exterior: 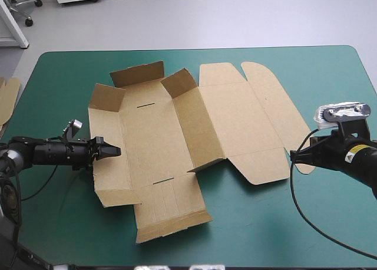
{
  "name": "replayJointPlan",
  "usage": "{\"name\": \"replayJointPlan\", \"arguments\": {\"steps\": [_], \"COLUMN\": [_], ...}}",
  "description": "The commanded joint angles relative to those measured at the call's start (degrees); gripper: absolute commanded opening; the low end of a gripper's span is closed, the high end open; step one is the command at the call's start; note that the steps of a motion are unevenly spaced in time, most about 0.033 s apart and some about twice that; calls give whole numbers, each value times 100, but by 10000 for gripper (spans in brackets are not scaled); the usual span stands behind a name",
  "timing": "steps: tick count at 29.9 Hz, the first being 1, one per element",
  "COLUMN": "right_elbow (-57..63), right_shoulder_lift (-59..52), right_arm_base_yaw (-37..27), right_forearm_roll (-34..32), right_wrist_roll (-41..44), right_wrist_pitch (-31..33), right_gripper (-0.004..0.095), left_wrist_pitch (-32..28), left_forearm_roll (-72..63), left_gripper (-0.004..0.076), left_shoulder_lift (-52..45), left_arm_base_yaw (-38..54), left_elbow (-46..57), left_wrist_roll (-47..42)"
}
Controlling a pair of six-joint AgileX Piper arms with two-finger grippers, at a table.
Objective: Fold the box
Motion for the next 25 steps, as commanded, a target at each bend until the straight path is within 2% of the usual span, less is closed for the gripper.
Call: {"name": "replayJointPlan", "arguments": {"steps": [1,5,13,22,25], "right_elbow": [-193,-193,-193,-193,-193], "right_shoulder_lift": [-73,-73,-73,-73,-73], "right_arm_base_yaw": [-20,-20,-20,-20,-20], "right_forearm_roll": [7,-4,-4,-4,-4], "right_wrist_roll": [-8,-8,-8,-8,-8], "right_wrist_pitch": [-286,-286,-286,-305,-305], "right_gripper": [-34,-34,-34,-34,-34], "left_wrist_pitch": [206,245,313,445,446], "left_forearm_roll": [-316,-484,-639,-689,-750], "left_gripper": [377,327,143,115,39], "left_shoulder_lift": [-207,-207,-207,-207,-221], "left_arm_base_yaw": [-37,-37,-37,-37,-37], "left_elbow": [-98,-98,-98,-98,-137], "left_wrist_roll": [11,11,11,-16,-16]}}
